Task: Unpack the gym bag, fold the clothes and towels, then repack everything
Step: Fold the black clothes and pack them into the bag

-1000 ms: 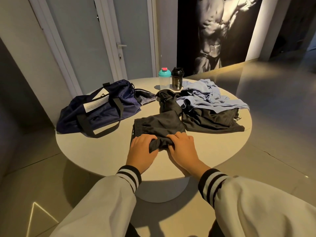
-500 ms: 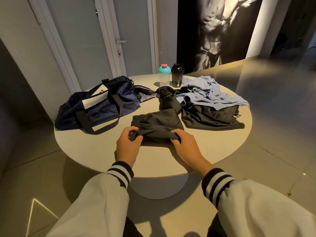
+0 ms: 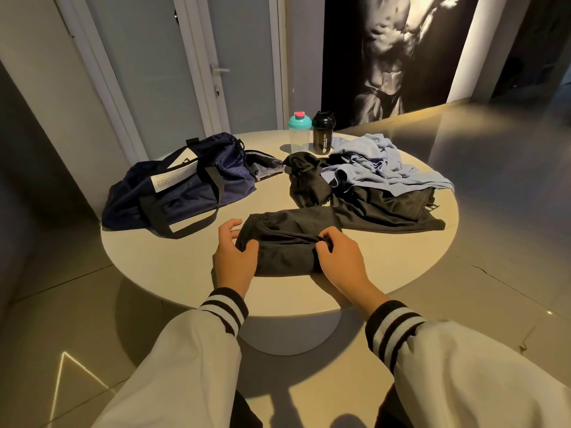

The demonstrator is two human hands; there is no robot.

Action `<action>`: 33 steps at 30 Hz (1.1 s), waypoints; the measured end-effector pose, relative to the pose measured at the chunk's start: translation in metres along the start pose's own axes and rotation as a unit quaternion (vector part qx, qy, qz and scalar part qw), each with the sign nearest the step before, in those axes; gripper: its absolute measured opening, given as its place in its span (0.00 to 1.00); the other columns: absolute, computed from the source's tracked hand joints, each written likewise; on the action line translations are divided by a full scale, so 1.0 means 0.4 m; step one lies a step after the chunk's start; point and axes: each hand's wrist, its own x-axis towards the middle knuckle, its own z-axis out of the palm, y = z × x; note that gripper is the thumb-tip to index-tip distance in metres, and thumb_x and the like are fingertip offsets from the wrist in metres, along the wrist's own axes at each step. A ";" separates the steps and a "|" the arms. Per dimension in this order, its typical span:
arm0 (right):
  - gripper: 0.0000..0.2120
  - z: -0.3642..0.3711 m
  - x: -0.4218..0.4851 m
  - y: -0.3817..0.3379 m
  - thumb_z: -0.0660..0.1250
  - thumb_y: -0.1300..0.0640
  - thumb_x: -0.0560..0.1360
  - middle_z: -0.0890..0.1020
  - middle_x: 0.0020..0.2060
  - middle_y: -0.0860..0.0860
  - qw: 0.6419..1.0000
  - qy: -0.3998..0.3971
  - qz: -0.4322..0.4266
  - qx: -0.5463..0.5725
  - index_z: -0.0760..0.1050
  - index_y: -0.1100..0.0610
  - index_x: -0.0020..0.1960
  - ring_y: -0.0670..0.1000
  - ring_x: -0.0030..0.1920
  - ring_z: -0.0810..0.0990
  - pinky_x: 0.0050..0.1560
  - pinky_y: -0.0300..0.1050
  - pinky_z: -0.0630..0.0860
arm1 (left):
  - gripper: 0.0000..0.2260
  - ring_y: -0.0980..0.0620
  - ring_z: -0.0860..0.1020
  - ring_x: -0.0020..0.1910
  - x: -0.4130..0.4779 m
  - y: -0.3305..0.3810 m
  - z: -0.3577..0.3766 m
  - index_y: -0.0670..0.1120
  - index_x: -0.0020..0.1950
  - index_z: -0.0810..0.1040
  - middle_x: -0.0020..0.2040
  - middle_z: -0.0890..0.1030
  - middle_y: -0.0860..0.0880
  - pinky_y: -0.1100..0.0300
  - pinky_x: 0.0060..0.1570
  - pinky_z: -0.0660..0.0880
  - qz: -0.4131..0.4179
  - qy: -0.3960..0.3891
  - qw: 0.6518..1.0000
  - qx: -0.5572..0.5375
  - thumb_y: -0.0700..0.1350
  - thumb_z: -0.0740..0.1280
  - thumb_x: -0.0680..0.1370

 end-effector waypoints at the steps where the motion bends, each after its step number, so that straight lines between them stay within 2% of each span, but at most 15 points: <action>1: 0.01 0.000 -0.001 0.000 0.63 0.54 0.80 0.78 0.40 0.46 1.000 0.008 0.000 -0.004 0.73 0.51 0.49 0.47 0.39 0.76 0.44 0.50 0.79 | 0.20 0.51 0.79 0.54 0.000 -0.002 0.002 0.60 0.67 0.68 0.61 0.76 0.52 0.51 0.54 0.80 0.004 -0.008 1.000 0.006 0.41 0.67 0.80; 4: 0.03 0.000 -0.001 0.004 0.64 0.53 0.80 0.77 0.47 0.47 1.000 0.027 -0.002 -0.014 0.72 0.50 0.53 0.47 0.42 0.76 0.42 0.44 0.76 | 0.15 0.48 0.79 0.55 -0.001 -0.006 0.010 0.59 0.62 0.70 0.60 0.77 0.50 0.50 0.54 0.81 0.051 -0.027 0.997 0.051 0.41 0.64 0.81; 6: 0.07 0.000 0.001 0.005 0.64 0.49 0.81 0.77 0.51 0.48 0.999 0.033 0.001 -0.012 0.72 0.50 0.56 0.46 0.44 0.75 0.43 0.38 0.71 | 0.09 0.48 0.78 0.57 0.002 -0.011 0.016 0.56 0.56 0.74 0.60 0.77 0.49 0.55 0.53 0.79 0.088 -0.020 0.991 0.103 0.41 0.61 0.83; 8: 0.12 0.000 0.001 0.004 0.64 0.46 0.81 0.76 0.55 0.48 0.999 0.042 -0.003 -0.014 0.72 0.51 0.60 0.47 0.47 0.75 0.47 0.39 0.72 | 0.11 0.48 0.78 0.56 0.005 -0.017 0.018 0.54 0.51 0.79 0.58 0.77 0.49 0.58 0.52 0.76 0.097 -0.023 0.984 0.149 0.41 0.59 0.84; 9: 0.14 0.001 -0.001 0.003 0.64 0.45 0.80 0.76 0.57 0.49 0.998 0.051 -0.013 -0.024 0.72 0.51 0.62 0.48 0.49 0.76 0.49 0.41 0.73 | 0.12 0.48 0.78 0.57 0.007 -0.020 0.020 0.53 0.53 0.81 0.58 0.77 0.49 0.58 0.54 0.76 0.089 -0.030 0.982 0.161 0.42 0.59 0.84; 11: 0.16 0.002 -0.008 -0.001 0.66 0.45 0.79 0.75 0.58 0.49 0.994 0.075 -0.056 -0.058 0.72 0.51 0.64 0.49 0.54 0.75 0.55 0.46 0.74 | 0.12 0.47 0.77 0.62 0.012 -0.027 0.025 0.52 0.63 0.80 0.63 0.77 0.48 0.54 0.61 0.76 0.069 -0.057 0.980 0.176 0.46 0.60 0.83; 14: 0.14 -0.001 -0.021 -0.009 0.68 0.48 0.77 0.74 0.56 0.49 0.977 0.096 -0.155 -0.110 0.74 0.51 0.60 0.51 0.58 0.71 0.56 0.47 0.68 | 0.21 0.46 0.72 0.68 0.014 -0.033 0.033 0.53 0.74 0.72 0.71 0.72 0.48 0.44 0.67 0.73 0.080 -0.094 0.956 0.267 0.53 0.62 0.81; 17: 0.11 0.000 -0.032 -0.010 0.71 0.55 0.73 0.71 0.52 0.49 0.963 0.079 -0.208 -0.152 0.74 0.50 0.54 0.53 0.55 0.68 0.55 0.45 0.61 | 0.24 0.45 0.70 0.71 0.017 -0.037 0.038 0.50 0.77 0.67 0.75 0.68 0.48 0.44 0.69 0.71 0.092 -0.086 0.942 0.310 0.53 0.62 0.81; 20: 0.06 0.007 -0.025 0.002 0.70 0.58 0.75 0.73 0.49 0.48 0.961 0.054 -0.190 -0.192 0.78 0.49 0.50 0.53 0.53 0.68 0.52 0.45 0.60 | 0.25 0.45 0.69 0.72 0.014 -0.037 0.035 0.49 0.79 0.64 0.77 0.66 0.47 0.45 0.70 0.71 0.085 -0.060 0.942 0.319 0.52 0.62 0.82; 24: 0.08 0.009 -0.008 0.013 0.65 0.60 0.80 0.78 0.51 0.50 0.981 0.017 -0.136 -0.134 0.83 0.53 0.54 0.54 0.53 0.74 0.52 0.46 0.72 | 0.27 0.44 0.63 0.75 0.011 -0.031 0.031 0.50 0.80 0.60 0.80 0.60 0.47 0.43 0.71 0.67 0.071 -0.023 0.929 0.363 0.54 0.61 0.82; 25: 0.09 0.008 -0.008 0.011 0.65 0.59 0.81 0.77 0.54 0.50 0.985 0.006 -0.125 -0.121 0.82 0.53 0.56 0.53 0.54 0.74 0.54 0.43 0.73 | 0.27 0.44 0.61 0.75 0.011 -0.030 0.028 0.51 0.80 0.60 0.80 0.59 0.47 0.42 0.72 0.64 0.085 -0.004 0.920 0.384 0.54 0.61 0.82; 27: 0.11 0.008 -0.008 0.006 0.63 0.58 0.82 0.77 0.57 0.50 0.986 -0.015 -0.113 -0.121 0.81 0.54 0.60 0.52 0.56 0.74 0.55 0.39 0.71 | 0.22 0.44 0.60 0.76 0.006 -0.022 0.028 0.53 0.77 0.66 0.79 0.62 0.48 0.41 0.74 0.59 0.192 0.022 0.891 0.410 0.51 0.62 0.83; 29: 0.12 0.008 -0.006 0.005 0.62 0.58 0.82 0.77 0.57 0.50 0.985 -0.027 -0.110 -0.129 0.81 0.53 0.62 0.52 0.57 0.73 0.54 0.40 0.71 | 0.16 0.47 0.63 0.76 -0.004 -0.019 0.042 0.54 0.71 0.74 0.76 0.69 0.49 0.41 0.75 0.56 0.326 -0.031 0.836 0.439 0.50 0.60 0.83; 30: 0.13 0.008 -0.005 0.005 0.61 0.58 0.82 0.77 0.58 0.49 0.985 -0.028 -0.107 -0.129 0.81 0.53 0.62 0.52 0.57 0.73 0.54 0.42 0.71 | 0.15 0.48 0.64 0.76 -0.009 -0.020 0.049 0.55 0.69 0.76 0.75 0.71 0.51 0.42 0.77 0.54 0.353 -0.073 0.814 0.455 0.52 0.58 0.84; 33: 0.14 0.013 -0.001 0.011 0.60 0.57 0.82 0.78 0.59 0.50 0.988 -0.022 -0.086 -0.126 0.81 0.53 0.63 0.52 0.59 0.73 0.58 0.44 0.72 | 0.21 0.49 0.60 0.78 -0.007 -0.029 0.055 0.57 0.71 0.75 0.77 0.69 0.53 0.43 0.79 0.48 0.283 -0.140 0.814 0.488 0.60 0.52 0.84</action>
